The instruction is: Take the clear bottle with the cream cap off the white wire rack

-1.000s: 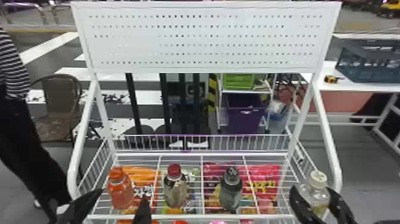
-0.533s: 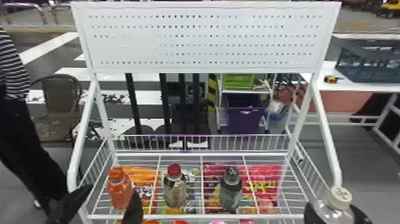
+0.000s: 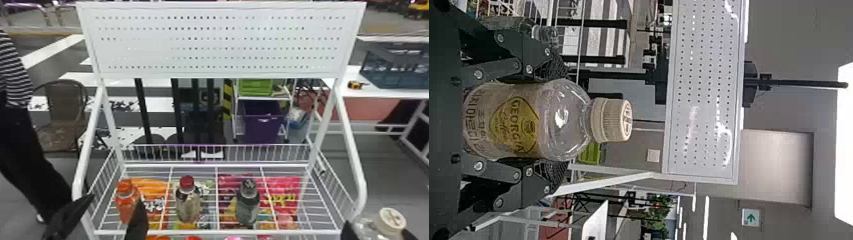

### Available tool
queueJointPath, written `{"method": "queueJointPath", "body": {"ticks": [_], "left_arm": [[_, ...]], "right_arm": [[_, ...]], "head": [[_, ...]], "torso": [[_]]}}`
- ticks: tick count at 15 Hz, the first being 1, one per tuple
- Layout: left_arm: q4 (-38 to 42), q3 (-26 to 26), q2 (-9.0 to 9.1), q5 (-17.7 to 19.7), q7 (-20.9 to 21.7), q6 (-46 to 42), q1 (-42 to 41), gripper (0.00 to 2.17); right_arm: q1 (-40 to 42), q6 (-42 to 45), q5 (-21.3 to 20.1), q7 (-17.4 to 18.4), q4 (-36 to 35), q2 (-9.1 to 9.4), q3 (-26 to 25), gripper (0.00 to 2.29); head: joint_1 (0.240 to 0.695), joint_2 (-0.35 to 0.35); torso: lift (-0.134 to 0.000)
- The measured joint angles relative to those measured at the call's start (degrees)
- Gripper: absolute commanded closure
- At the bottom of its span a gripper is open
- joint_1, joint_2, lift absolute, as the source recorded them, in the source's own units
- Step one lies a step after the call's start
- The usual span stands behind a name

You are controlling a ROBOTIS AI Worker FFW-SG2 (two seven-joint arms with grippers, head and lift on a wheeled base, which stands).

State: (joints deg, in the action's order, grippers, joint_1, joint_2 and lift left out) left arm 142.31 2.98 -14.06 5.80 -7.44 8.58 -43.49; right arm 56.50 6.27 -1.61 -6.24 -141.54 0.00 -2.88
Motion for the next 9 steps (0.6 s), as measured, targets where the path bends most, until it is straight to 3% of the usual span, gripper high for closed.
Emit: {"method": "queueJointPath", "body": {"ticks": [9], "left_arm": [[0.93,-0.86,-0.02,0.14,0.03,-0.17,-1.41,0.14]], "right_arm": [[-0.51,-0.24,-0.06,-0.06,0.39,0.00,0.47,1.50]], "head": [[0.499,0.000]], "torso": [[0.000]]}}
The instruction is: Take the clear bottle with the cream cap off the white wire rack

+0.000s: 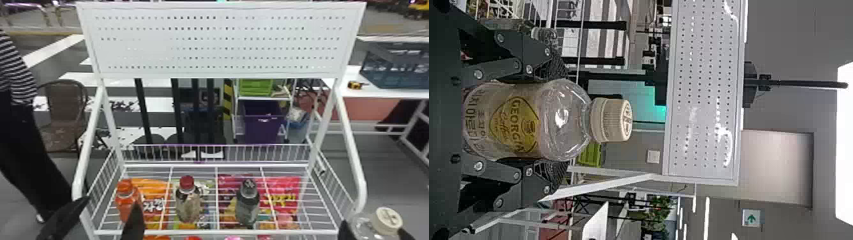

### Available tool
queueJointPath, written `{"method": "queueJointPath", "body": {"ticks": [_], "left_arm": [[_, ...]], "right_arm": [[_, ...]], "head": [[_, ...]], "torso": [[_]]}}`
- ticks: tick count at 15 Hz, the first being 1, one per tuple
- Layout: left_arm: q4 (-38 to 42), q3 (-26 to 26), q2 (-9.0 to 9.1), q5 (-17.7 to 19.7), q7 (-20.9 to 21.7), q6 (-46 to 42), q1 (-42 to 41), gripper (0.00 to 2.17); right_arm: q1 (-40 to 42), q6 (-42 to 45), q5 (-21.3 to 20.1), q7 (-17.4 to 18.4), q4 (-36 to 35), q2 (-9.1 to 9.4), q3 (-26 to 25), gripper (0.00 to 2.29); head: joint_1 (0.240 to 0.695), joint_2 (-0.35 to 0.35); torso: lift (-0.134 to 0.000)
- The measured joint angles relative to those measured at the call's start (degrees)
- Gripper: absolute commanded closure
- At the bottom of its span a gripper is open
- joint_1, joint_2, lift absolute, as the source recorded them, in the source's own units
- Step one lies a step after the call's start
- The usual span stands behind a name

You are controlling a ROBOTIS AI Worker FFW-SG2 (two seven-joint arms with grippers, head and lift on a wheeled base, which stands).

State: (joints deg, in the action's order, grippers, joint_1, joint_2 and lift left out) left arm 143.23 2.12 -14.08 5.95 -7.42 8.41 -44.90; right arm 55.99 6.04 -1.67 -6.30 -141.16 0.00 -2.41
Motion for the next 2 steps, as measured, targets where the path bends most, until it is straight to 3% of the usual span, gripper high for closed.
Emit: {"method": "queueJointPath", "body": {"ticks": [2], "left_arm": [[0.06,-0.01,0.07,-0.04,0.03,-0.01,-0.01,0.14]], "right_arm": [[-0.01,-0.02,0.05,-0.03,0.00,0.00,-0.02,1.50]], "head": [[0.499,0.000]], "torso": [[0.000]]}}
